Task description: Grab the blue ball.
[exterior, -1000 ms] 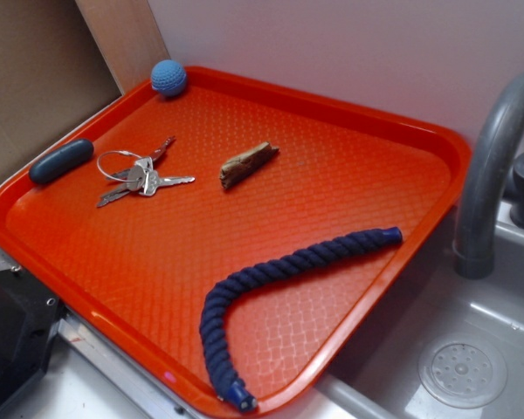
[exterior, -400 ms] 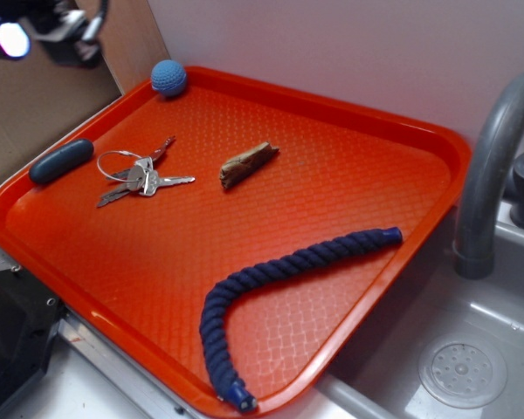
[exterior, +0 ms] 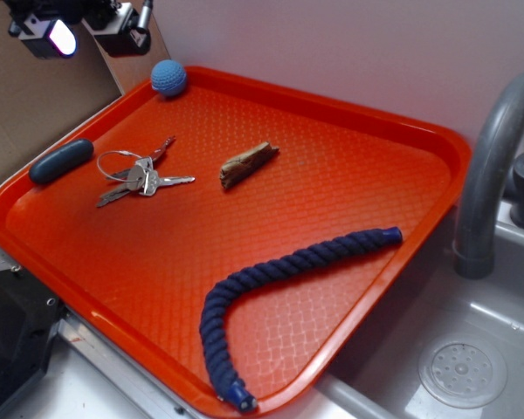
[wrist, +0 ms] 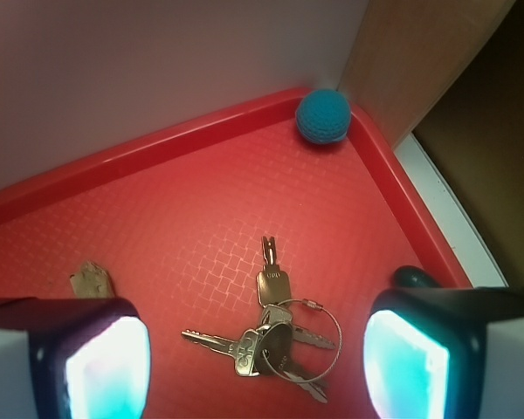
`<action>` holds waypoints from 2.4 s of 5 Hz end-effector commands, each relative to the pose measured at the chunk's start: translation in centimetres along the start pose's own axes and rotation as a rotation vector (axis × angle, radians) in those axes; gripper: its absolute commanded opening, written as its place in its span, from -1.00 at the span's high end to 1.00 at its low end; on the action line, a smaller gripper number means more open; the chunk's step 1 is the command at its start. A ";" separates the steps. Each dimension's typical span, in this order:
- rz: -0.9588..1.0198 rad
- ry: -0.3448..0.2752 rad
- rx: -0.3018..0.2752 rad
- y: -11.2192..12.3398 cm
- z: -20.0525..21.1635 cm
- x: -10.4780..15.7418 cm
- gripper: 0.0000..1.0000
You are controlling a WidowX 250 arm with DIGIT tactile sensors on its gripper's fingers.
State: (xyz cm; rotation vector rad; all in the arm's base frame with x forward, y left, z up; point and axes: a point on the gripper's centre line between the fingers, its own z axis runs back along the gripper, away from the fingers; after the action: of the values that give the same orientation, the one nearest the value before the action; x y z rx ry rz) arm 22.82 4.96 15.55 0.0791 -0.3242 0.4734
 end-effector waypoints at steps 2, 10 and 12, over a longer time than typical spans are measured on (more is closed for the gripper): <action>0.082 -0.017 0.018 -0.6 -3.5 4.7 -1.00; 0.201 -0.122 0.277 8.3 -12.3 12.4 -1.00; 0.185 -0.113 0.269 7.5 -12.9 11.8 1.00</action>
State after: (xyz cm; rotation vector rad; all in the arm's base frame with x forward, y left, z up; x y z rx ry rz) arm 32.36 16.75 4.36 0.3297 -0.3062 0.6794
